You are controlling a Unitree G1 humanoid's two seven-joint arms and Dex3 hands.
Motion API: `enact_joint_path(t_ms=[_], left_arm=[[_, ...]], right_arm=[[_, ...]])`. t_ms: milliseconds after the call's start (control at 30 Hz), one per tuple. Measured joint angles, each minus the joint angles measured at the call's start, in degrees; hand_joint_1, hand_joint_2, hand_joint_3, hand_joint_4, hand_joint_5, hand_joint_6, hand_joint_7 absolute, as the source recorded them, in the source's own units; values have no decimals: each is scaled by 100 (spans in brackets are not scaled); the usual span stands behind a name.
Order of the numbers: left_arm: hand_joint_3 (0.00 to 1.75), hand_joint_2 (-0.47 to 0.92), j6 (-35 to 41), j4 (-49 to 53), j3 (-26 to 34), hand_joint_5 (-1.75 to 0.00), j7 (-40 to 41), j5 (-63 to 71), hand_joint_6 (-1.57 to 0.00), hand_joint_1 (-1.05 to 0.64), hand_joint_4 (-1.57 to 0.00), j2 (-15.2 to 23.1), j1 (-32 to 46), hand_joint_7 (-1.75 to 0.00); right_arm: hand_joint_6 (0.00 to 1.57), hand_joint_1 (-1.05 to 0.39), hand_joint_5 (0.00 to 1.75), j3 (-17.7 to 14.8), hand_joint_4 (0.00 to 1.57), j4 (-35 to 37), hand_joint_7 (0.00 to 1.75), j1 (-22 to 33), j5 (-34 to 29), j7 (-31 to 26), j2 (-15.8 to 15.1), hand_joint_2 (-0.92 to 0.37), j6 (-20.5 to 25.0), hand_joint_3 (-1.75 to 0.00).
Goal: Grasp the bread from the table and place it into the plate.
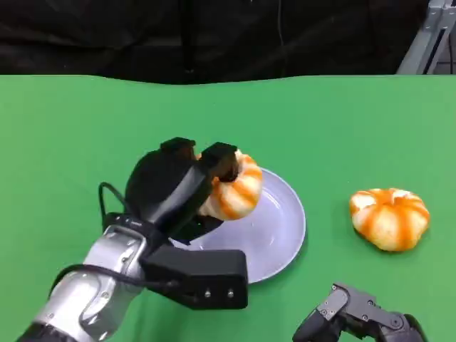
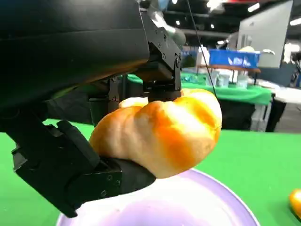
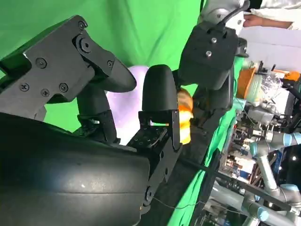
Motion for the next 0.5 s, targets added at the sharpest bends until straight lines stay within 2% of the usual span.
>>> enact_joint_path(t_ms=[67, 133, 167, 200, 233, 267, 300, 367, 500], left_arm=[[103, 43, 90, 110, -33, -175, -212, -9, -82, -27, -86, -93, -104, -130], [101, 44, 199, 141, -60, -175, -465, -23, -84, -27, -85, -146, -182, -124], [69, 59, 221, 141, -65, -137, -520, -31, -74, -29, -75, -167, -193, -83], [45, 71, 273, 115, -69, -121, -684, -77, -77, -29, -73, -181, -199, -57], [29, 79, 365, 72, -71, -114, -957, -135, -80, -30, -72, -188, -203, -39], [19, 85, 448, 23, -73, -94, -1189, -159, -73, -33, -64, -189, -202, -23], [17, 89, 533, -41, -75, -72, -1421, -195, -57, -41, -47, -187, -201, -9], [18, 92, 725, -208, -99, -58, -1961, -250, -46, -51, -33, -154, -199, -2], [20, 92, 938, -452, -139, -55, -2612, -252, -45, -56, -29, -36, -192, -1]], right_arm=[[72, -8, 164, 12, 67, -21, 128, 13, 0, 0, -1, -42, 0, -122], [72, -8, 164, 21, 67, -33, 128, 20, 0, 0, 0, -43, -1, -122], [72, -8, 164, 24, 66, -34, 127, 21, 0, 0, 0, -43, -1, -121], [72, -8, 164, 27, 66, -45, 127, 28, -1, 0, 0, -43, 1, -120], [72, -8, 163, 30, 66, -67, 127, 41, -1, 0, 1, -44, 8, -120], [72, -8, 163, 31, 66, -79, 127, 50, -1, -1, 0, -44, 22, -120], [72, -8, 163, 32, 66, -85, 127, 59, -1, -1, 0, -44, 28, -119], [73, -9, 163, 33, 66, -92, 127, 80, -1, -1, -1, -44, 32, -119], [72, -8, 163, 38, 66, -98, 128, 94, -1, -1, 0, -44, 33, -120]])
